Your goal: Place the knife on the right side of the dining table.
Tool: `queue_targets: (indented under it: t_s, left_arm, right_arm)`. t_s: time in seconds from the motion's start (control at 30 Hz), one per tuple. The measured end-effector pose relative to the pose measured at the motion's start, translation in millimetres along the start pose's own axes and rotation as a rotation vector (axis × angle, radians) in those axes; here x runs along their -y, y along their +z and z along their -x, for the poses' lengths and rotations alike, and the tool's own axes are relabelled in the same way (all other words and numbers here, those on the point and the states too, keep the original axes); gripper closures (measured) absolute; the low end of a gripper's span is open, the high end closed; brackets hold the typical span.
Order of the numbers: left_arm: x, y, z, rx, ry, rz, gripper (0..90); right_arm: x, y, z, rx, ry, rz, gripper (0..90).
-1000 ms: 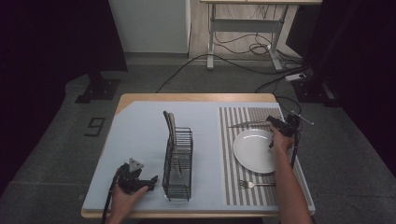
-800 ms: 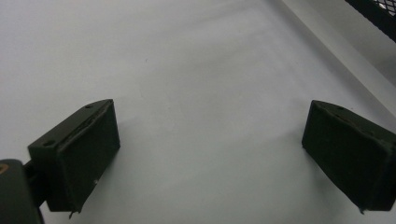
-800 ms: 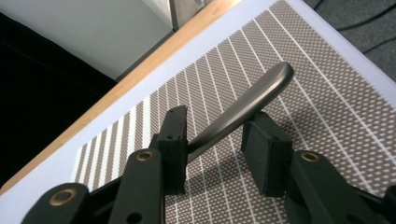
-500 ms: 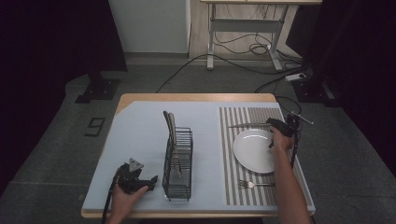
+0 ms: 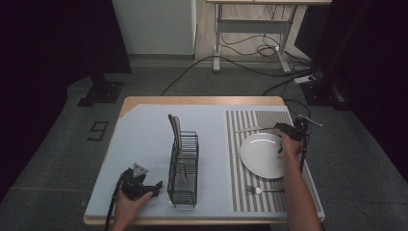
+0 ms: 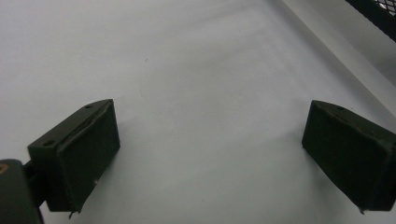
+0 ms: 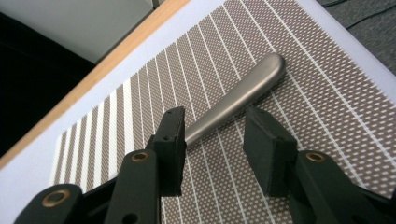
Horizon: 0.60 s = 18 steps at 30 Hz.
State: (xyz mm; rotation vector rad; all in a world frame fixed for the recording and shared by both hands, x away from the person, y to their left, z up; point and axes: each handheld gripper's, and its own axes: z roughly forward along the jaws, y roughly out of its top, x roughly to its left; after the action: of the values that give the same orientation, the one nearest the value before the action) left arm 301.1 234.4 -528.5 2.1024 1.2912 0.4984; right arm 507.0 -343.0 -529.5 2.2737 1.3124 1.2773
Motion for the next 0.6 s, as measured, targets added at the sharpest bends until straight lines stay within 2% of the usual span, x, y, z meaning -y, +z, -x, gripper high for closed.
queue_targets:
  t_s: [0.13,0.27,0.4,0.6]
  left_arm:
    - [0.0,0.0,0.0,-0.001,0.0,0.0,3.6]
    - [0.0,0.0,0.0,0.0,0.0,0.0,3.6]
    - [0.0,0.0,0.0,0.0,0.0,0.0,3.6]
    - [-0.1,0.0,0.0,0.0,0.0,0.0,3.6]
  right_arm:
    - [-0.4,-2.6,-0.2,0.001,-0.004,-0.01,55.5]
    - [-3.1,-6.2,-3.9,-0.011,-0.07,0.008,53.0]
    - [-5.9,-7.6,-8.7,-0.017,-0.109,0.015,52.1]
    - [-7.9,-6.8,-14.1,-0.041,-0.137,0.016,51.0]
